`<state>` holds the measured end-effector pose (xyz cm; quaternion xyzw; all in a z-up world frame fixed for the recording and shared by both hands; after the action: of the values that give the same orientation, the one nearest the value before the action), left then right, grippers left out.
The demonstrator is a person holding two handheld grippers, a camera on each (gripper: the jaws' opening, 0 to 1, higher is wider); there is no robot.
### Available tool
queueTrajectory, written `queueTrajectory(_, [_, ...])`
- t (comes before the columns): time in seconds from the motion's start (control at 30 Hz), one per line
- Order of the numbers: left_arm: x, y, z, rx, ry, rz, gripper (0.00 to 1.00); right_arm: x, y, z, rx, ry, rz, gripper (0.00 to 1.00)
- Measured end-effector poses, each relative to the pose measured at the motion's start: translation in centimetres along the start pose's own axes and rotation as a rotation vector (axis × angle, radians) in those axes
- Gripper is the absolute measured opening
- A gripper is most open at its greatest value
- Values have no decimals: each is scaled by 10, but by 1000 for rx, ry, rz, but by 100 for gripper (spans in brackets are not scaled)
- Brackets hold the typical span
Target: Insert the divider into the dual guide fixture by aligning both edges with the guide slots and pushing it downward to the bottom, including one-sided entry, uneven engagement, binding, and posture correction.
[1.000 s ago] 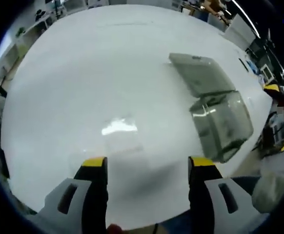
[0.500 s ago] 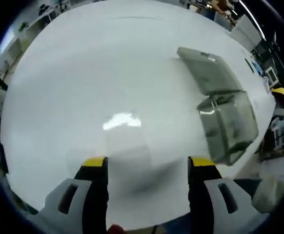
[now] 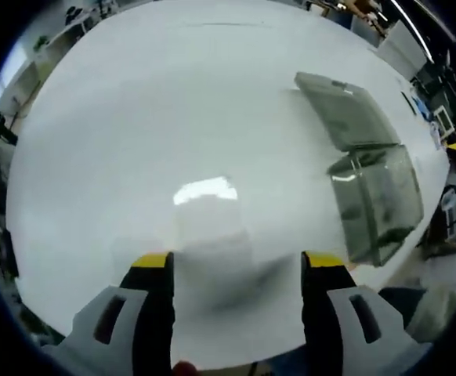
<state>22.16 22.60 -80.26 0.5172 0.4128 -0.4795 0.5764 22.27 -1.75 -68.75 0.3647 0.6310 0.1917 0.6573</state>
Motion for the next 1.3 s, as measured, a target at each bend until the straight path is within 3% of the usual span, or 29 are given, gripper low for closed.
queueTrajectory(0.3, [2,3,-2,-3,11,-15,61,-1,-2,2,2,-2,-3,76])
queueTrajectory(0.67, [2,2,6,23,5,-36,51,0,-1,6,1,-2,-4,75])
queueTrajectory(0.93, [5,1,4,59,68,-63,46,0,0,6,0,-3,-4,76])
queueTrajectory(1.03, [6,-2,1,94,118,-110,41,-1,-4,6,-8,-7,-18,75])
queueTrajectory(1.3, [8,6,-4,-23,116,-116,39,-4,-7,8,5,-14,-17,75])
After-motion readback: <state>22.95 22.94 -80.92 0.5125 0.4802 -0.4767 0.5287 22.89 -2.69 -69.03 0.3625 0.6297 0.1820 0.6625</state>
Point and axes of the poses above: the point that each gripper's makers call its tool centre point, and the gripper's own axes: x roughly forward along the fingers, z roughly to its right, y roughly out of its top, the point moved 1 cm from there along -x, roughly backward along the fingers, and after that the axes turned 7 degrees about -z, right-handed, at the moved point
